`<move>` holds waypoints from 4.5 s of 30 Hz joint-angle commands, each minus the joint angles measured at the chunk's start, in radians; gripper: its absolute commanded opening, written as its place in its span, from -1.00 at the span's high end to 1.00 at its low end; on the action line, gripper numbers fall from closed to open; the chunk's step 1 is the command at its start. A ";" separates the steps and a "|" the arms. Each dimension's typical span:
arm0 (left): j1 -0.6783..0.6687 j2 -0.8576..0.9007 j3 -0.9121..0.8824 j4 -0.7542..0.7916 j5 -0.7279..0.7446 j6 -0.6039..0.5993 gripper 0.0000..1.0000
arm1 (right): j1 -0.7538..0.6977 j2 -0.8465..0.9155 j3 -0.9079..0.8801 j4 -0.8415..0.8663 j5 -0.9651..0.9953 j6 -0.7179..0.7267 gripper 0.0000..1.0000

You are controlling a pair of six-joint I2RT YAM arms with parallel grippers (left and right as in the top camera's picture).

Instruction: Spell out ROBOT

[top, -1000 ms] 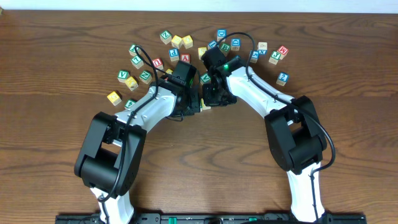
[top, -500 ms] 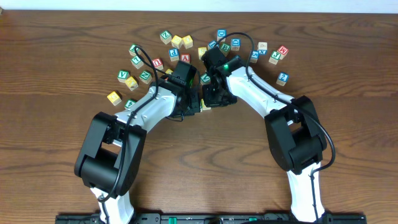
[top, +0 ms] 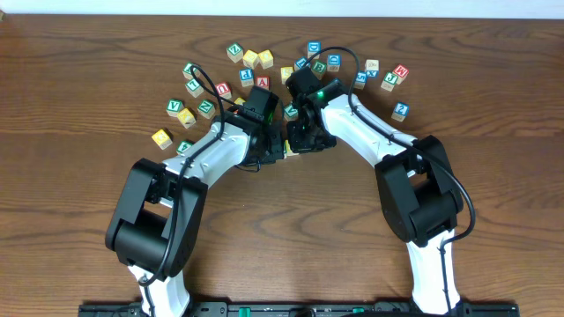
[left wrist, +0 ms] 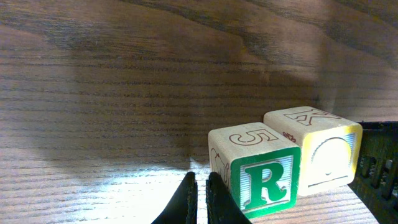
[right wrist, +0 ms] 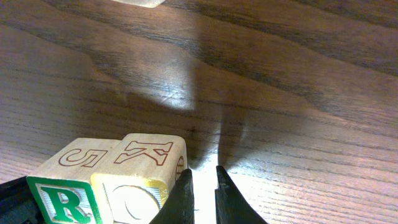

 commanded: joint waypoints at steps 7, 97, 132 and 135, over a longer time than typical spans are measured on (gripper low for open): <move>-0.011 0.008 0.017 -0.006 0.024 -0.002 0.85 | 0.009 -0.032 -0.006 -0.011 -0.034 -0.048 0.82; 0.286 -0.376 0.045 -0.133 -0.056 0.160 0.53 | 0.040 0.001 0.212 0.011 0.053 0.052 0.55; 0.286 -0.375 0.043 -0.138 -0.055 0.157 0.53 | 0.083 0.002 0.048 0.093 0.121 0.183 0.53; 0.286 -0.375 0.043 -0.141 -0.055 0.157 0.53 | 0.083 0.002 0.048 0.094 0.114 0.183 0.55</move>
